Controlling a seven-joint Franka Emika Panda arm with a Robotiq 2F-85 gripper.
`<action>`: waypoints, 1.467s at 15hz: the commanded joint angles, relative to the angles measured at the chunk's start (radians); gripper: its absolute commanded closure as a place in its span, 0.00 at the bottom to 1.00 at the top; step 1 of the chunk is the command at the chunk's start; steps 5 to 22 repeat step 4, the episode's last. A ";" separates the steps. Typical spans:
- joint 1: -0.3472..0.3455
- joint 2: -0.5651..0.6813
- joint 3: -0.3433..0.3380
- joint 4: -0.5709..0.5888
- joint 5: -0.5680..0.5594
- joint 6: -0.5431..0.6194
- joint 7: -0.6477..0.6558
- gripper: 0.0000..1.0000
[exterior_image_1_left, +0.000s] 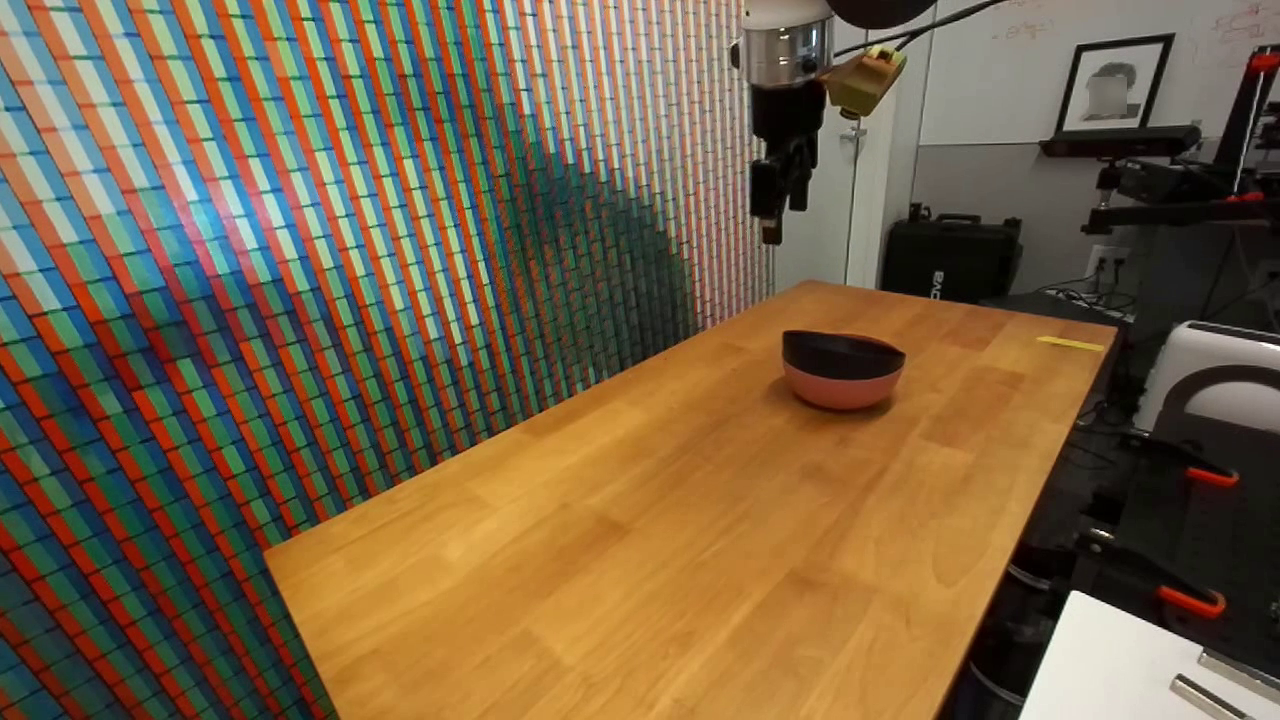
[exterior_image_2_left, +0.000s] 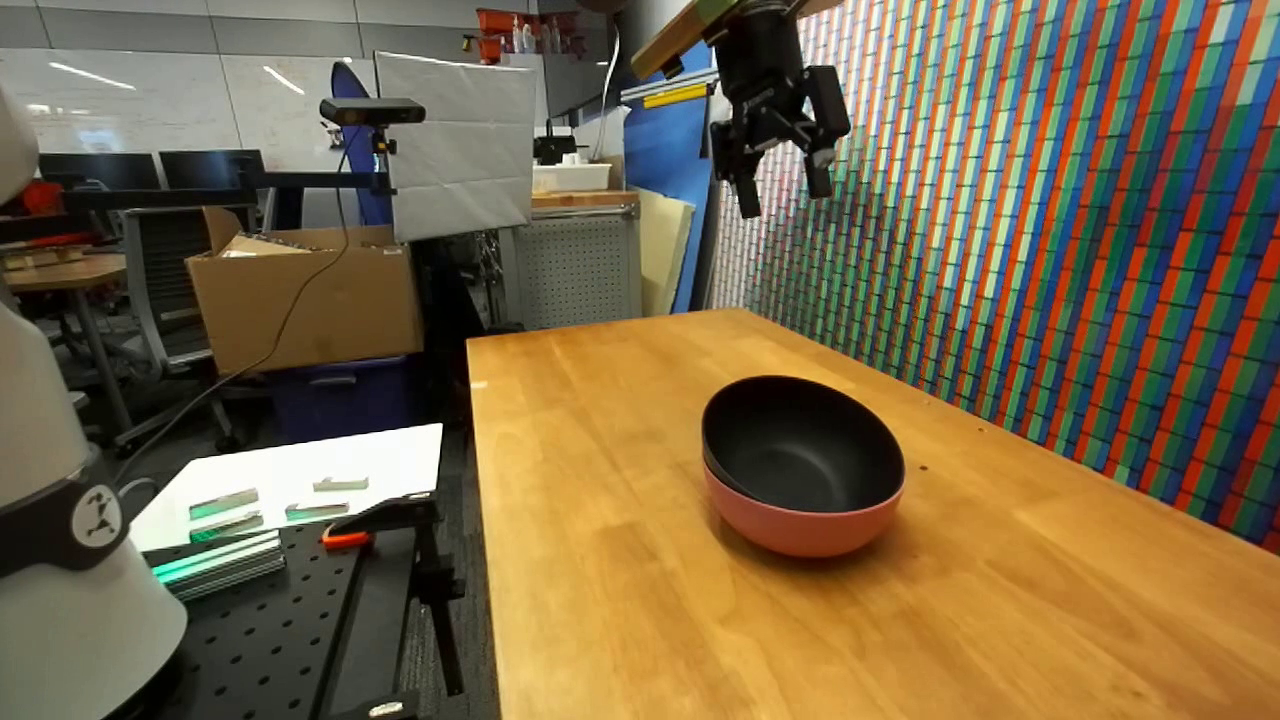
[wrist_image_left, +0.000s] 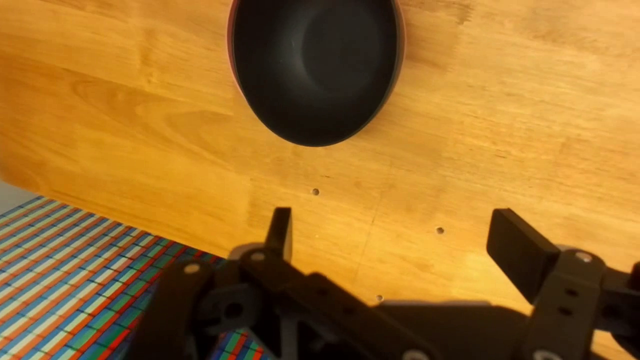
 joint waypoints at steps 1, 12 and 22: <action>-0.029 -0.001 0.019 0.002 0.023 -0.003 -0.020 0.00; -0.046 -0.001 0.016 0.002 0.042 -0.003 -0.046 0.00; -0.046 -0.001 0.016 0.002 0.042 -0.003 -0.046 0.00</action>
